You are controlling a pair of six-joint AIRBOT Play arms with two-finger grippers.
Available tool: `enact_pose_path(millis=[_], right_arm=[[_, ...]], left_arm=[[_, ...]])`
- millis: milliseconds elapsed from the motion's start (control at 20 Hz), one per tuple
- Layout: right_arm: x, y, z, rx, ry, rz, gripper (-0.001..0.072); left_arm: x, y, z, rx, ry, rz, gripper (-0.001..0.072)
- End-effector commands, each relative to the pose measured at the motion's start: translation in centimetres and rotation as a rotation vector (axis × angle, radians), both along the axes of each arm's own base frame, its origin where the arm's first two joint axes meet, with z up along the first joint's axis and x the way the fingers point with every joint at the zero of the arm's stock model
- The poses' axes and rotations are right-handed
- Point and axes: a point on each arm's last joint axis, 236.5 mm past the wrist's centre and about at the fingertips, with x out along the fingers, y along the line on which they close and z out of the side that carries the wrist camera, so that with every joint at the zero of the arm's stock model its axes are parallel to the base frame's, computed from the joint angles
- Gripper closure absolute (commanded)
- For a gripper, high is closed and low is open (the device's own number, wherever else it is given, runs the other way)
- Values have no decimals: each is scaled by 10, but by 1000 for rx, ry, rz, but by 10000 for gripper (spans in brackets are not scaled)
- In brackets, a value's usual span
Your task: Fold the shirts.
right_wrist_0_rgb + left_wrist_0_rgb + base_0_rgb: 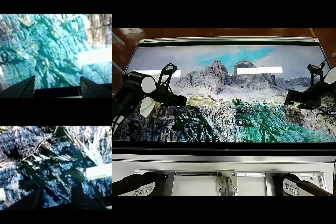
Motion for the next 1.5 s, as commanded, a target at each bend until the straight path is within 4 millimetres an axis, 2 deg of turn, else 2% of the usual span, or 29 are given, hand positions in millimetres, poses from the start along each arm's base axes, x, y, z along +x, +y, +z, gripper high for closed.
enact_pose_path(millis=[0,100,200,300,400,500,550,600,650,800,1000,1150,1350,1400,1450], right_arm=[[18,-4,4,-29,-80,39,21],[26,-6,6,-39,-119,46,21],[33,-7,9,-44,-149,42,20],[37,-8,10,-46,-167,39,21],[38,-7,11,-44,-172,39,21],[38,-5,11,-36,-173,38,21],[39,-4,11,-28,-174,38,21],[39,-1,11,-15,-177,36,21],[40,3,12,0,-182,35,21],[45,11,15,40,-206,30,21],[43,17,15,62,-198,32,21],[44,23,17,93,-201,30,21],[45,34,20,145,-208,26,21],[45,37,21,156,-207,22,21],[44,40,21,171,-204,22,21]], left_arm=[[5,2,-7,9,6,16,347],[22,10,-12,51,-45,17,347],[40,27,-15,70,-86,54,346],[48,51,-19,61,-75,150,346],[63,74,-14,51,-122,210,346],[92,100,-2,8,-233,314,376],[104,117,3,-28,-263,394,300],[114,132,3,-68,-267,451,99],[124,147,0,-120,-248,516,-13],[153,191,-17,-196,-203,645,-13],[180,242,-60,-161,-154,678,-13],[187,259,-98,-147,-101,692,-13],[190,264,-138,-120,-54,663,-13],[189,264,-146,-121,-39,668,2],[187,263,-151,-128,-25,673,191]])
